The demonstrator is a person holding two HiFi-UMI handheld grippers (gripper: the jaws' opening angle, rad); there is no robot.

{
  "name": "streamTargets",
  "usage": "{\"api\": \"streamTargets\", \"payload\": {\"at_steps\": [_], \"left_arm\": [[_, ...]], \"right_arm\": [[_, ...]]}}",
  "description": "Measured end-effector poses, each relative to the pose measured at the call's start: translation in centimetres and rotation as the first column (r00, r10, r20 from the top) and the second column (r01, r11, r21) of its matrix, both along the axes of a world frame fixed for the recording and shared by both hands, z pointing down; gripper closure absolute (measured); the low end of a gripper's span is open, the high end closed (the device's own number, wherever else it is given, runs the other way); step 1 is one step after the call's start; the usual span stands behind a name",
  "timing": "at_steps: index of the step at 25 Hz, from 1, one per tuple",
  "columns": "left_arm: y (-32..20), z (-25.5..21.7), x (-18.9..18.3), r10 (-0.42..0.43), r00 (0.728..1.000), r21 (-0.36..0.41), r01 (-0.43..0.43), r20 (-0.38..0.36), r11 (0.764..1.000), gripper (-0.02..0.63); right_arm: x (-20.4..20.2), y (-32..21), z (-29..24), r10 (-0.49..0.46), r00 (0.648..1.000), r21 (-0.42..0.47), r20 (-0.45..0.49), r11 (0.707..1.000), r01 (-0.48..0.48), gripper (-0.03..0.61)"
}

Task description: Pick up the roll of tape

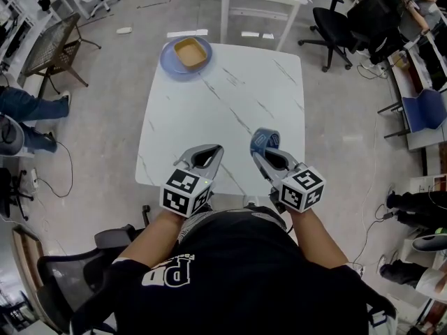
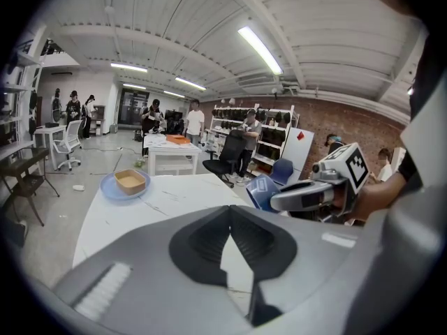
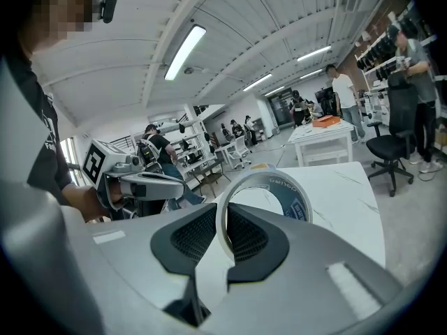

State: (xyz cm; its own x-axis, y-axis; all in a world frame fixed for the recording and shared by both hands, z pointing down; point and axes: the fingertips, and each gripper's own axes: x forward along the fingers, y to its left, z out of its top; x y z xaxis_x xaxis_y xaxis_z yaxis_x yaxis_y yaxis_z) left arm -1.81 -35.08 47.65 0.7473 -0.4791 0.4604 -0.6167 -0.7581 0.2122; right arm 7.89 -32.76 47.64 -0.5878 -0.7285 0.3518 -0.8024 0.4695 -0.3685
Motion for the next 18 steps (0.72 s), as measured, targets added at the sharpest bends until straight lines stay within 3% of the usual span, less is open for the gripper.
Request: {"api": "streamTargets", "payload": {"at_steps": [18], "left_arm": [[0.11, 0.18, -0.11, -0.002, 1.0, 0.002, 0.002, 0.001, 1.0, 0.555]], "right_arm": [[-0.32, 0.18, 0.5, -0.018, 1.0, -0.007, -0.01, 1.0, 0.018, 0.534]]}}
